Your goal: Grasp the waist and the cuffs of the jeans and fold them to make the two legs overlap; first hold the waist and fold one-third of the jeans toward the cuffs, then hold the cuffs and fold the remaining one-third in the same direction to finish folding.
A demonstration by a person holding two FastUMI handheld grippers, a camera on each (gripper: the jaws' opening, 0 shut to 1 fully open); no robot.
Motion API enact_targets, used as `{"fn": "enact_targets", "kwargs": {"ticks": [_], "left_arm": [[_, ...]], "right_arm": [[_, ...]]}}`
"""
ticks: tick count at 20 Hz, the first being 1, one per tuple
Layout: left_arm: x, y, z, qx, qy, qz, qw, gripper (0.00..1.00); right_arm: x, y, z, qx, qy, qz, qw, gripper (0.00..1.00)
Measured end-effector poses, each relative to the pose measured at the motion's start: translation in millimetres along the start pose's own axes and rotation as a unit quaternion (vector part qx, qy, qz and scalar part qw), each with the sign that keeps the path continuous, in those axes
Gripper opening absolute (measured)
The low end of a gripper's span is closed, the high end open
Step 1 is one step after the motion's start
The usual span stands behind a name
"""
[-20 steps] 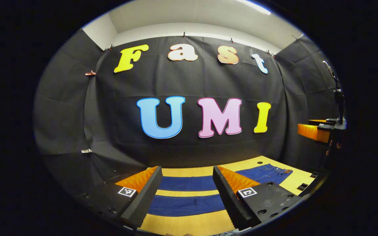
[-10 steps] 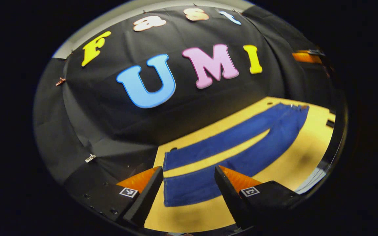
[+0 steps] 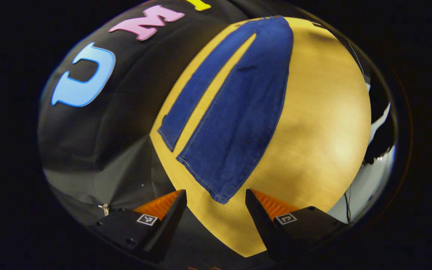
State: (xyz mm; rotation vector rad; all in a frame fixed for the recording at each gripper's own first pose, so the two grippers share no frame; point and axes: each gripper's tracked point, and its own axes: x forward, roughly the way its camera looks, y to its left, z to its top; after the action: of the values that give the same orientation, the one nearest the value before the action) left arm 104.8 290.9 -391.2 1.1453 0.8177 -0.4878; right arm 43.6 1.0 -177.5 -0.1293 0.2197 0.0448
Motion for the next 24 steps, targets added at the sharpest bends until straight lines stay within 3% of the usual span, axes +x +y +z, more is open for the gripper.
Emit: {"fn": "enact_targets", "kwargs": {"ticks": [3,5,6,9,10,12,14,15,16,17,18,24], "left_arm": [[29,-5,-15,0.068,0.039,-0.037,0.996,0.98],[39,-3,-7,0.100,0.036,-0.031,0.994,0.98],[40,-1,-1,0.101,0.036,-0.029,0.994,0.89],[46,-3,2,0.100,0.038,-0.040,0.993,0.84],[49,-4,2,0.102,0.042,-0.044,0.993,0.70],[56,-5,1,0.103,0.049,-0.049,0.992,0.55],[59,-12,3,0.089,0.058,-0.059,0.993,0.30],[60,-15,1,0.082,0.060,-0.063,0.993,0.35],[57,-13,0,0.075,0.062,-0.067,0.993,0.31],[56,-13,1,0.072,0.062,-0.067,0.993,0.17],[57,-11,1,0.072,0.059,-0.063,0.994,0.10],[59,-11,2,0.060,0.052,-0.066,0.995,0.05]], "right_arm": [[4,-11,-20,-0.002,0.015,-0.005,1.000,0.97],[7,-18,-31,-0.008,0.020,-0.010,1.000,0.97],[8,-22,-36,-0.012,0.024,-0.012,1.000,0.97],[14,-28,-51,-0.018,0.038,-0.009,0.999,0.97],[16,-29,-55,-0.021,0.043,-0.008,0.999,0.97],[22,-32,-63,-0.027,0.051,-0.006,0.998,0.97],[29,-40,-71,-0.036,0.057,-0.007,0.998,0.97],[33,-47,-74,-0.044,0.060,-0.010,0.997,0.97],[39,-57,-76,-0.054,0.061,-0.014,0.997,0.97],[44,-70,-78,-0.067,0.062,-0.020,0.996,0.97],[50,-83,-79,-0.079,0.063,-0.025,0.995,0.97],[88,-165,-104,-0.183,0.090,-0.052,0.978,0.98]]}}
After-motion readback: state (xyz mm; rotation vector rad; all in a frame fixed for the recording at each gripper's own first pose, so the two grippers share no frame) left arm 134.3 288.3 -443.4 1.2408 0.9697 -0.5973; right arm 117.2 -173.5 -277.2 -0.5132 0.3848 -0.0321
